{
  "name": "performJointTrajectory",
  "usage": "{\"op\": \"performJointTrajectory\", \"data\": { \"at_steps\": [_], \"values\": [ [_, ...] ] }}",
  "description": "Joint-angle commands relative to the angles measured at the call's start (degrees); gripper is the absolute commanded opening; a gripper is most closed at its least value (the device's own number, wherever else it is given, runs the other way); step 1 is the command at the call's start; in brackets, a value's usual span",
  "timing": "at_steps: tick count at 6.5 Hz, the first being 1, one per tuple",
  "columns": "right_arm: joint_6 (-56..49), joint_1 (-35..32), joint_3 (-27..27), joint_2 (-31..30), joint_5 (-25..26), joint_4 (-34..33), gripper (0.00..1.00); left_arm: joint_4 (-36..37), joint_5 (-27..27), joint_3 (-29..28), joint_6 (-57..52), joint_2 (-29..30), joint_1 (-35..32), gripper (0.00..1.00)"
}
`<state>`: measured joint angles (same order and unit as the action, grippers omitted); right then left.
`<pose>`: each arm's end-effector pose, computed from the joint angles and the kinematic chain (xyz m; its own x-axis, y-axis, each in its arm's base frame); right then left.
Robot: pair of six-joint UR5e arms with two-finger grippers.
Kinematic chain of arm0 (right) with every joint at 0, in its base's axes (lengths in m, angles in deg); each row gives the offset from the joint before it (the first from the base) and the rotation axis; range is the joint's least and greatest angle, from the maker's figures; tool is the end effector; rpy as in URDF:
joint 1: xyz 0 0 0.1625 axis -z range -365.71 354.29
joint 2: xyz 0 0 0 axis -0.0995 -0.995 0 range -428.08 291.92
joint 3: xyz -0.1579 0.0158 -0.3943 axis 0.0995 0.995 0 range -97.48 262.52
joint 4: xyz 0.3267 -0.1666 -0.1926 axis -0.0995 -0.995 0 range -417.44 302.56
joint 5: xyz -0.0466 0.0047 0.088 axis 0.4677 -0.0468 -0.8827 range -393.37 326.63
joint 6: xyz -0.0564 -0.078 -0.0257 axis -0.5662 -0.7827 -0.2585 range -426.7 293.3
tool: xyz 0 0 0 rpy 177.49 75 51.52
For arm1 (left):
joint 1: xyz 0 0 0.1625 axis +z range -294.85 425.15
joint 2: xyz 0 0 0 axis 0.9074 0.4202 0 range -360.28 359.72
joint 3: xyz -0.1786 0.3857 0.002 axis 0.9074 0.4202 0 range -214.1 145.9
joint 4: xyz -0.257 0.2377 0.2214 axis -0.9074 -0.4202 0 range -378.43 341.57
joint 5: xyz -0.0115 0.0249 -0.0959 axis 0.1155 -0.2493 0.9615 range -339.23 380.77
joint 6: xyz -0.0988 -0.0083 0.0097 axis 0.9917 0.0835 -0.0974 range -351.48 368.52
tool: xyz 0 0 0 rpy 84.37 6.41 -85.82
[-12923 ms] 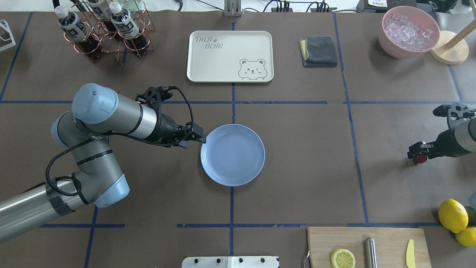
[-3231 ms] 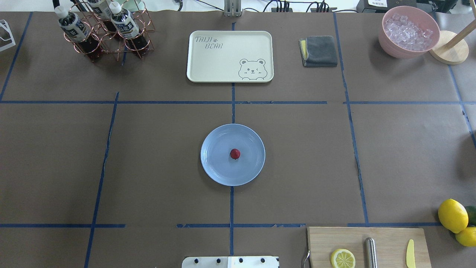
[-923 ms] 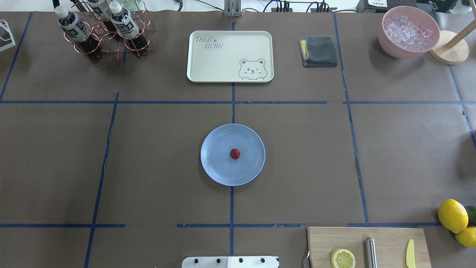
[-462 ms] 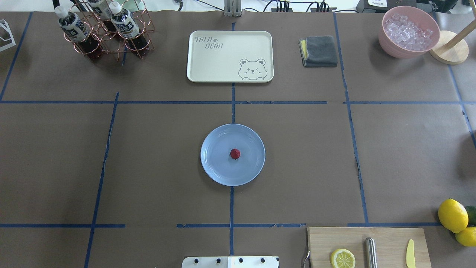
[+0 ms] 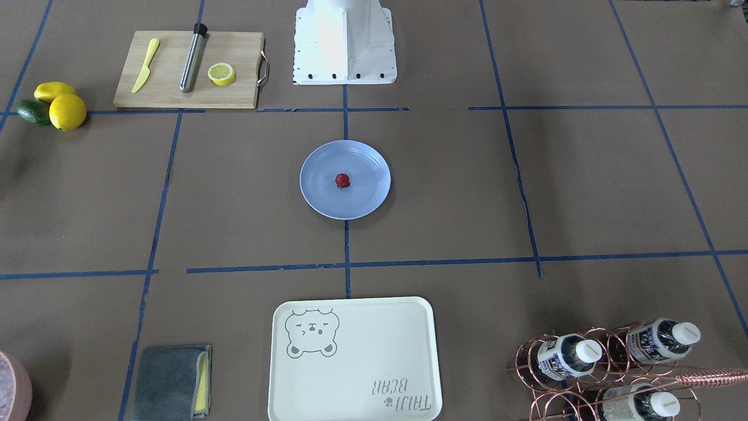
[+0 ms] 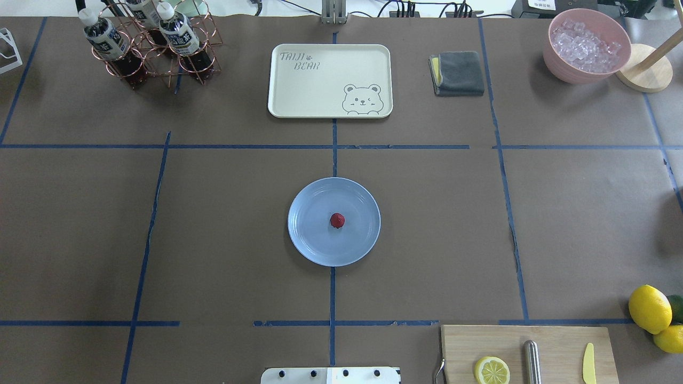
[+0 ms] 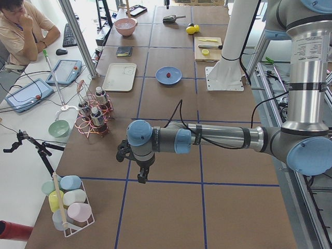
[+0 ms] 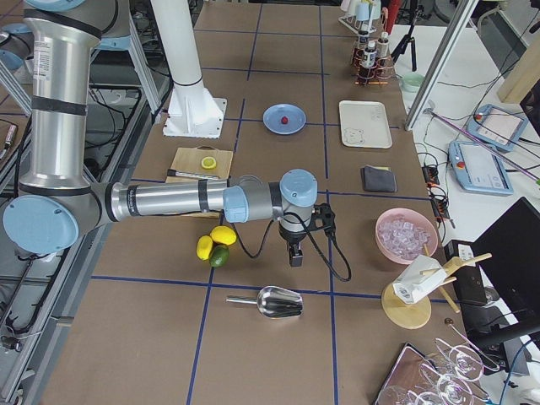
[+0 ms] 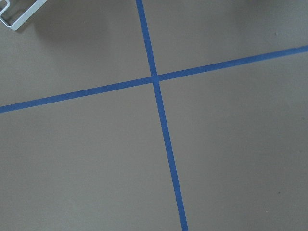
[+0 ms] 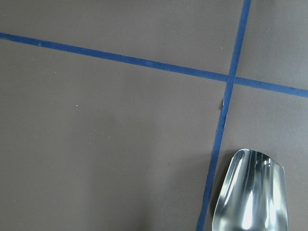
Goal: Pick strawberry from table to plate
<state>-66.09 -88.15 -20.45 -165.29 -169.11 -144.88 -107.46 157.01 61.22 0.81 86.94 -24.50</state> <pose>0.0027 -0.4499 0.5993 0.6796 -0.1841 0.7101 0.1230 0.9829 0.1371 -0.0585 -0.4731 0.6359 0.6845 0.1578 -0.7117 -0.0987 0.9874 0.1239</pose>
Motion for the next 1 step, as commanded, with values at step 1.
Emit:
{"op": "performJointTrajectory", "data": {
  "at_steps": [1],
  "values": [
    [0.01,0.0,0.05,0.0,-0.05,-0.01,1.0,0.0,-0.01,-0.22,0.5,0.67,0.0,1.0]
  ]
}}
